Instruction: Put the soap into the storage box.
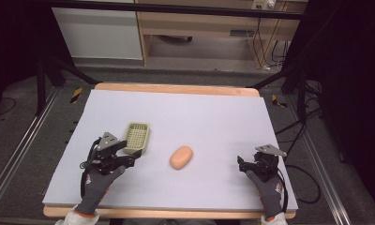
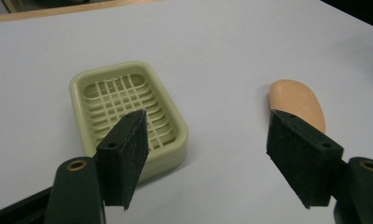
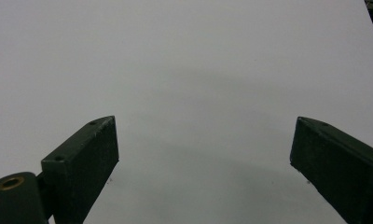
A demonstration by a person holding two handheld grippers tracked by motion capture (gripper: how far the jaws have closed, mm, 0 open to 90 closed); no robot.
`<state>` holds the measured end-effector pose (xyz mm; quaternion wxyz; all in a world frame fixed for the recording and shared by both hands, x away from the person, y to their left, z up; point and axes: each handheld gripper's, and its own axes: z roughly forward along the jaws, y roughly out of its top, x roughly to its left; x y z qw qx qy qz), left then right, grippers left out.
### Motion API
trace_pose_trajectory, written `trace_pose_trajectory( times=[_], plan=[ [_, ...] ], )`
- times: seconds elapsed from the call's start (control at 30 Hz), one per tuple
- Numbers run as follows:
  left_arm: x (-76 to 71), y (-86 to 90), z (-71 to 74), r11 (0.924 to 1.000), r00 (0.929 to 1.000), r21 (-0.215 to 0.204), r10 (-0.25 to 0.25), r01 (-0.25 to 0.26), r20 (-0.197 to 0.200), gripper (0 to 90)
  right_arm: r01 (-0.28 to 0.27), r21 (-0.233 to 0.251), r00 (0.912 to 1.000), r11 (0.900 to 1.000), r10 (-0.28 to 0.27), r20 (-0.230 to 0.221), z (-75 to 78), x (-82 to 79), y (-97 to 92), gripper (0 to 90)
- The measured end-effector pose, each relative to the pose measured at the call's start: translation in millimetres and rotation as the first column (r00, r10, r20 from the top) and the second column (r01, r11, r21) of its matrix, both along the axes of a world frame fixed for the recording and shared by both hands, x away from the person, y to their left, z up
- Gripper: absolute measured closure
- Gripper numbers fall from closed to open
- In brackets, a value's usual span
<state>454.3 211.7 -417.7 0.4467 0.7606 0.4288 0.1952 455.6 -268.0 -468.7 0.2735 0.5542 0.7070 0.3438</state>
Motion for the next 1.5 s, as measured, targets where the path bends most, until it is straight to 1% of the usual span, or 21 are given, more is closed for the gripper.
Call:
trace_pose_trajectory(
  times=[0.3, 0.33, 0.4, 0.47, 0.5, 0.57, 0.6, 0.77, 0.93, 0.97, 1.0, 1.07, 1.13, 1.27, 1.3, 1.37, 1.4, 1.43, 1.5],
  plan=[
    [7.0, -26.4, 7.3, 0.9985, 0.9987, 0.017, -0.051, 0.051, 0.002, 28.3, 0.006, 0.001, 1.0000, 1.0000, -0.006, 0.001, 0.6, -0.4, -0.6, 8.1],
    [7.0, -26.4, 7.3, 0.9985, 0.9987, 0.017, -0.051, 0.051, 0.002, 28.2, 0.006, 0.001, 1.0000, 1.0000, -0.006, 0.001, 0.6, -0.4, -0.6, 8.1],
    [8.7, -34.6, 8.2, 0.9972, 0.9975, 0.024, -0.070, 0.070, -0.002, 28.0, 0.008, 0.000, 1.0000, 1.0000, -0.008, 0.001, 0.8, -0.6, -0.7, 8.0],
    [10.0, -40.4, 8.1, 0.9962, 0.9967, 0.033, -0.081, 0.081, -0.008, 27.9, 0.007, -0.001, 1.0000, 1.0000, -0.007, 0.002, 0.7, -0.5, -0.7, 8.0],
    [10.0, -40.4, 8.1, 0.9962, 0.9967, 0.033, -0.081, 0.081, -0.008, 27.7, 0.007, -0.001, 1.0000, 1.0000, -0.007, 0.002, 0.7, -0.5, -0.7, 8.0],
    [11.9, -48.4, 7.6, 0.9945, 0.9954, 0.043, -0.095, 0.095, -0.014, 27.4, 0.004, -0.002, 1.0000, 1.0000, -0.004, 0.002, 0.8, -0.5, -0.5, 8.0],
    [11.9, -48.4, 7.6, 0.9945, 0.9954, 0.043, -0.095, 0.095, -0.014, 27.3, 0.004, -0.002, 1.0000, 1.0000, -0.004, 0.002, 0.8, -0.5, -0.5, 8.0],
    [14.9, -61.4, 6.8, 0.9917, 0.9928, 0.051, -0.117, 0.118, -0.026, 26.9, 0.007, -0.002, 1.0000, 1.0000, -0.007, 0.001, 1.1, -0.6, -0.7, 7.9],
    [17.3, -68.3, 7.1, 0.9886, 0.9905, 0.066, -0.134, 0.135, -0.033, 26.6, 0.007, -0.002, 1.0000, 1.0000, -0.007, 0.000, 1.0, -0.6, -0.7, 7.9],
    [18.6, -72.2, 6.9, 0.9888, 0.9902, 0.061, -0.134, 0.137, -0.037, 26.5, 0.008, -0.002, 1.0000, 1.0000, -0.008, 0.000, 1.1, -0.6, -0.8, 7.9],
    [18.6, -72.2, 6.9, 0.9888, 0.9902, 0.061, -0.134, 0.137, -0.037, 26.5, 0.008, -0.002, 1.0000, 1.0000, -0.008, 0.000, 1.1, -0.7, -0.8, 7.9],
    [20.6, -76.8, 6.5, 0.9862, 0.9883, 0.073, -0.146, 0.149, -0.044, 26.4, 0.009, 0.003, 1.0000, 1.0000, -0.009, -0.002, 1.4, -0.9, -0.8, 7.9],
    [21.2, -78.7, 6.1, 0.9863, 0.9883, 0.071, -0.146, 0.149, -0.045, 26.3, 0.010, 0.004, 1.0000, 0.9999, -0.010, -0.002, 1.6, -0.9, -0.8, 7.8],
    [24.9, -85.7, 5.1, 0.9843, 0.9864, 0.076, -0.156, 0.159, -0.053, 26.1, 0.009, 0.001, 1.0000, 1.0000, -0.009, -0.002, 1.8, -1.4, -0.9, 7.8],
    [26.2, -87.7, 4.8, 0.9842, 0.9861, 0.074, -0.157, 0.161, -0.055, 26.1, 0.005, -0.008, 1.0000, 1.0000, -0.005, -0.001, 1.8, -1.8, -1.1, 7.8],
    [29.1, -94.0, 3.2, 0.9827, 0.9842, 0.078, -0.163, 0.168, -0.069, 26.0, 0.003, -0.007, 1.0000, 1.0000, -0.003, 0.000, 1.7, -2.1, -1.0, 7.8],
    [29.1, -94.0, 3.2, 0.9827, 0.9842, 0.078, -0.163, 0.168, -0.069, 25.8, 0.000, -0.007, 1.0000, 1.0000, 0.000, 0.000, 1.7, -2.1, -1.2, 7.8],
    [29.7, -98.3, 1.8, 0.9799, 0.9824, 0.091, -0.171, 0.177, -0.076, 25.7, 0.002, -0.007, 1.0000, 1.0000, -0.002, -0.002, 1.7, -2.0, -1.2, 7.8],
    [29.7, -102.5, 0.3, 0.9783, 0.9811, 0.096, -0.176, 0.184, -0.079, 25.5, 0.005, -0.005, 1.0000, 1.0000, -0.005, -0.004, 1.6, -1.8, -1.3, 7.8]
  ],
)
